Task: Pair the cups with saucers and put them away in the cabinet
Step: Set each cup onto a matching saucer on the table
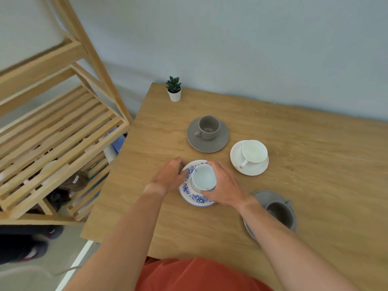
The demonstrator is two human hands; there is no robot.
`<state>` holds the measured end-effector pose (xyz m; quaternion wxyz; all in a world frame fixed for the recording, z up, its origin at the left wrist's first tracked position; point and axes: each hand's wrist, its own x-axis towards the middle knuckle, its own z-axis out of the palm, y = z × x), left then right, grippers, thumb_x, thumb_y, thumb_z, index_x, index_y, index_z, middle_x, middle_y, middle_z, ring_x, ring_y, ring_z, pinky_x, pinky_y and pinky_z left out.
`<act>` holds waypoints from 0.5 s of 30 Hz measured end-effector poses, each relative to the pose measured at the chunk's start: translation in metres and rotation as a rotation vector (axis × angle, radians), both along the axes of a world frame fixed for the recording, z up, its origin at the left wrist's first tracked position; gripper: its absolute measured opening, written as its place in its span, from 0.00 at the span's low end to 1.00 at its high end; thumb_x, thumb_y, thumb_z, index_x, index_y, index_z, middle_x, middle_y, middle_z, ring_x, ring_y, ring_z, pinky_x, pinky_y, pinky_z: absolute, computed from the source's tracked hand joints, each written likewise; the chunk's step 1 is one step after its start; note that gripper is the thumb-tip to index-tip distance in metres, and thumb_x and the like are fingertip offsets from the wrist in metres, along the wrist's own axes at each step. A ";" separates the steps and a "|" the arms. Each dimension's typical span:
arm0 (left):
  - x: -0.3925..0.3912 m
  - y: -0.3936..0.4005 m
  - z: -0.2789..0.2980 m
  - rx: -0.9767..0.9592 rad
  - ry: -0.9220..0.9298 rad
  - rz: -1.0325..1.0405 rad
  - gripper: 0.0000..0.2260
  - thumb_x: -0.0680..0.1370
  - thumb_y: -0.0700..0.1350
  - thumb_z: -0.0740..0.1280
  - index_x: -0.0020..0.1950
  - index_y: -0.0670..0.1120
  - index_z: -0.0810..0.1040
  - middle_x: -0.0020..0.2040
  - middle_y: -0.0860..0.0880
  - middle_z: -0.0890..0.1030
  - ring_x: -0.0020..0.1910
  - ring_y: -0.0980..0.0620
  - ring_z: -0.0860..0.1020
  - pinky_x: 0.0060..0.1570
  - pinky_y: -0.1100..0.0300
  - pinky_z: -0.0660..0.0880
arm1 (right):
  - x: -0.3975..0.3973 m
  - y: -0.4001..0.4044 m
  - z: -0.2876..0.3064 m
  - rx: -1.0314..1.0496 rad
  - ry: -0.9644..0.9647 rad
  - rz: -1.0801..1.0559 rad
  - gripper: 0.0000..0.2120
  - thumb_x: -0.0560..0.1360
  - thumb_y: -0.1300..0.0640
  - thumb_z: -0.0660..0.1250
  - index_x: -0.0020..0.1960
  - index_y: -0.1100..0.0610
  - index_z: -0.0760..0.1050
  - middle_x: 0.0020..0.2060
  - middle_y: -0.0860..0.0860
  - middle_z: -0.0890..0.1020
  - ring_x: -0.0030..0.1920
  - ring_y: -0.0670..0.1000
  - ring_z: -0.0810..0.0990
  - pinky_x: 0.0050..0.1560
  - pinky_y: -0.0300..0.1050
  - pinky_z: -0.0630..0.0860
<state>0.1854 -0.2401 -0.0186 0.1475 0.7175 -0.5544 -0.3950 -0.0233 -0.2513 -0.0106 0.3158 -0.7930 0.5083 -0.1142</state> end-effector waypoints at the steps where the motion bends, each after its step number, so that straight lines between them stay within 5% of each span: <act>1: 0.000 -0.004 0.000 0.010 0.007 -0.016 0.06 0.78 0.45 0.65 0.54 0.50 0.76 0.40 0.50 0.82 0.38 0.48 0.83 0.29 0.57 0.78 | 0.001 0.001 0.000 -0.006 -0.007 -0.012 0.36 0.63 0.46 0.76 0.68 0.50 0.69 0.60 0.48 0.76 0.59 0.52 0.76 0.57 0.46 0.75; 9: 0.001 -0.017 -0.009 0.091 0.135 -0.020 0.03 0.77 0.46 0.66 0.48 0.48 0.75 0.39 0.45 0.82 0.32 0.48 0.81 0.22 0.61 0.74 | 0.004 0.022 -0.007 -0.019 -0.021 -0.165 0.40 0.63 0.45 0.77 0.71 0.50 0.65 0.63 0.45 0.73 0.63 0.49 0.72 0.64 0.50 0.70; 15: 0.000 -0.008 -0.010 0.040 0.188 0.029 0.02 0.79 0.45 0.65 0.51 0.48 0.75 0.36 0.46 0.81 0.24 0.50 0.78 0.20 0.62 0.71 | 0.012 0.046 -0.018 0.028 -0.028 -0.513 0.47 0.60 0.46 0.81 0.71 0.53 0.60 0.64 0.50 0.67 0.66 0.53 0.67 0.65 0.46 0.68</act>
